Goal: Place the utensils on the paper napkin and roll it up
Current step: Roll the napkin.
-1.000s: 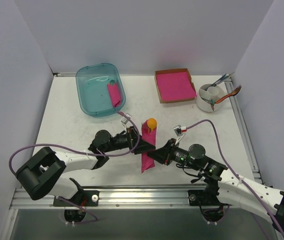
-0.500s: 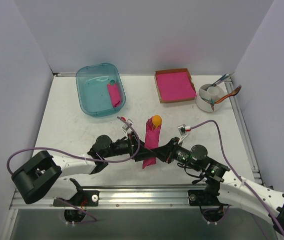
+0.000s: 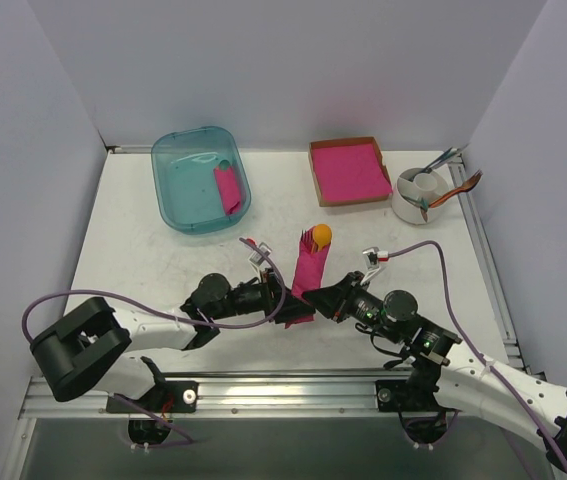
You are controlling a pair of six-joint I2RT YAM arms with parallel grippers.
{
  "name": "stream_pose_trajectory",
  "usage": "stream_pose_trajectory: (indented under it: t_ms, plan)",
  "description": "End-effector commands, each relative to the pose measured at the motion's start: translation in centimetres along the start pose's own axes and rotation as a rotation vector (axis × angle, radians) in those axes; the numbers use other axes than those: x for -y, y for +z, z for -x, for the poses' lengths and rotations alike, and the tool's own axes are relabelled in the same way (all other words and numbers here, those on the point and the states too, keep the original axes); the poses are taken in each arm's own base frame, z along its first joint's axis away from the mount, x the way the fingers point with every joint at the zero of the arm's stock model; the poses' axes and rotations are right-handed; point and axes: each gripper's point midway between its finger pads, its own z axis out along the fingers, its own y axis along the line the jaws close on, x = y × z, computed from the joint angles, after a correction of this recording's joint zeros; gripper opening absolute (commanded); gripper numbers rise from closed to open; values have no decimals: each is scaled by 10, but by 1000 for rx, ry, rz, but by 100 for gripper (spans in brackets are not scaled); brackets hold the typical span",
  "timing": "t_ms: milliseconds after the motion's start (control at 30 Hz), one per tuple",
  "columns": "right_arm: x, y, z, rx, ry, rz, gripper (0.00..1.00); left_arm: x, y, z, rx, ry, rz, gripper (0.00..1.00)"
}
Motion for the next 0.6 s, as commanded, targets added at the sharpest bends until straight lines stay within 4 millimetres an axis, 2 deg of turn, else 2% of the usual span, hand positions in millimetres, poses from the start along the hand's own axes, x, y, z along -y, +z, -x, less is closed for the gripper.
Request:
stream_pose_trajectory:
  t_ms: [0,33,133,167,267,367,567]
  plan:
    - [-32,1,30,102,16,93,0,4,4,6,30,35,-24,48]
    - [-32,1,30,103,19,94,0,4,4,6,29,35,-25,42]
    - [-33,1,31,107,18,97,0,3,5,5,26,34,-23,32]
    - [-33,1,31,105,18,94,0,2,4,4,26,36,-23,22]
    - [-33,2,31,101,13,92,0,2,4,4,24,36,-23,4]
    - [-33,2,33,97,4,79,6,2,5,3,20,35,-22,2]
    - [-27,6,37,79,-25,-3,30,-5,6,-3,-19,73,15,2]
